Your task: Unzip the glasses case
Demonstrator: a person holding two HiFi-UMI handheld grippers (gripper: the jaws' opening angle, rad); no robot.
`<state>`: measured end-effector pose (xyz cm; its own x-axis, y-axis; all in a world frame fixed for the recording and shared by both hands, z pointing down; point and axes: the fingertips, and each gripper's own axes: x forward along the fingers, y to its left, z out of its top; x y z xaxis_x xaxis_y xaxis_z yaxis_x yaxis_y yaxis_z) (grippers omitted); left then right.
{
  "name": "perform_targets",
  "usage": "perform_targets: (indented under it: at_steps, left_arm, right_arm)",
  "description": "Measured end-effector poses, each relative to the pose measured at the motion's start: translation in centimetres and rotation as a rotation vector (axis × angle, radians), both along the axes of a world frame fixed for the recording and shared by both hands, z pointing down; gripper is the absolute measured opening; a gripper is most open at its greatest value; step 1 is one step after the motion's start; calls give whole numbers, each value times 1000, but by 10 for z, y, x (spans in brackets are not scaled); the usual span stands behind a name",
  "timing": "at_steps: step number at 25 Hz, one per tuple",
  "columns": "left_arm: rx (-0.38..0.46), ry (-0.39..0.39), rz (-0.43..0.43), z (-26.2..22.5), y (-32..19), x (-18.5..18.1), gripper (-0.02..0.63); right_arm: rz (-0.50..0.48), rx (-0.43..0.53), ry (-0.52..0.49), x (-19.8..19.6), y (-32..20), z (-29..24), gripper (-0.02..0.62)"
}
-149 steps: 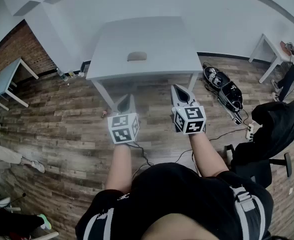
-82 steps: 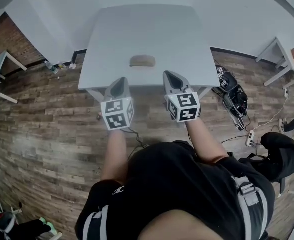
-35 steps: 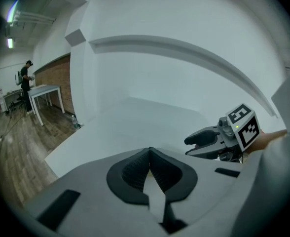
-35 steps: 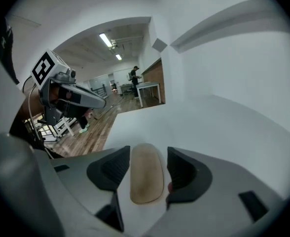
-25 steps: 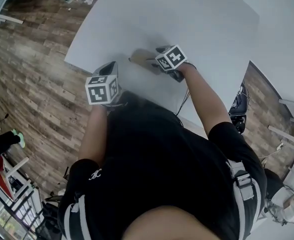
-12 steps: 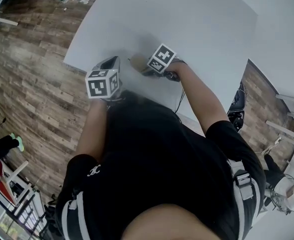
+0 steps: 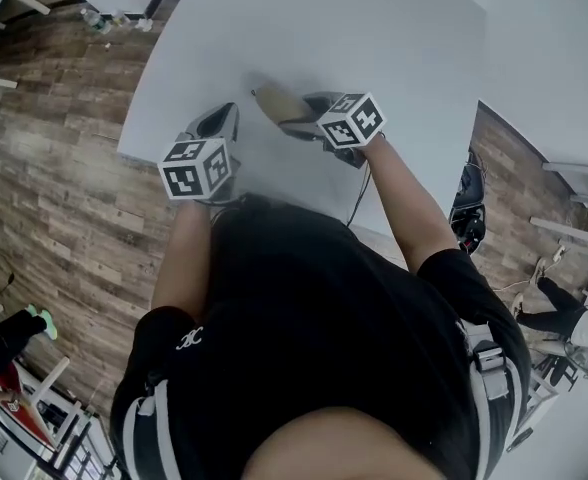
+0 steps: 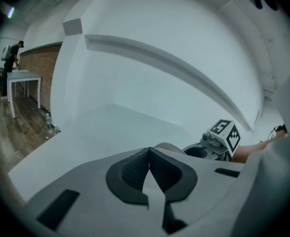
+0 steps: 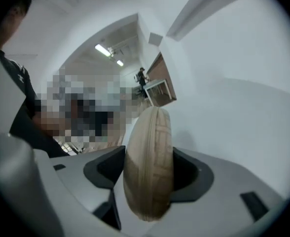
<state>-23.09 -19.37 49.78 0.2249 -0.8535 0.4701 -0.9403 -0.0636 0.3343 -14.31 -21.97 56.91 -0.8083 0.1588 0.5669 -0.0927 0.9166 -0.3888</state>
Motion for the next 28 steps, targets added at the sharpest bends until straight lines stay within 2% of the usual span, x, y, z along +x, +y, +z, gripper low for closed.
perform_targets:
  at_steps: [1,3,4,7,9,11,13,16,19,22,25,27,28]
  left_arm:
    - [58,59,37,-11,-5,6,-9]
    - [174,225,145,-37,-14,25,247]
    - [227,307,203,-51,-18,34,307]
    - [349,509,373,-93,-20,58,365]
    - [389,623,486,-114,-18,77,379]
    - [406,696,571,-128,-17,94,392]
    - [411,726,614,-133,-18,106,400]
    - [416,749,654,-138,-19,118,408]
    - [430,751,687,-143,-18,124,413]
    - [457,705,691,-145,-18,127,413]
    - [478,623,718,-143,-15,132,408]
    - [493,602,725,-144,-12,135,333]
    - [499,606,721,-146,-12,135,330]
  right_arm:
    - [34,-1,-64,2,-6,-20,288]
    - [77,-5,-190,7,-14,-62,287]
    - [85,-3,-247,10,-16,-82,288]
    - [60,-6,-385,19,-11,-136,287]
    - [34,-19,-470,26,-3,-166,287]
    - [24,-24,-541,31,3,-189,288]
    - [5,-11,-568,33,11,-202,287]
    - [-60,19,-537,30,29,-203,287]
    - [-88,-10,-535,25,38,-202,287]
    - [-91,-49,-528,26,41,-199,288]
    - [-109,-101,-483,25,45,-189,288]
    - [-116,-125,-467,24,47,-184,288]
    - [-117,-133,-471,24,47,-185,288]
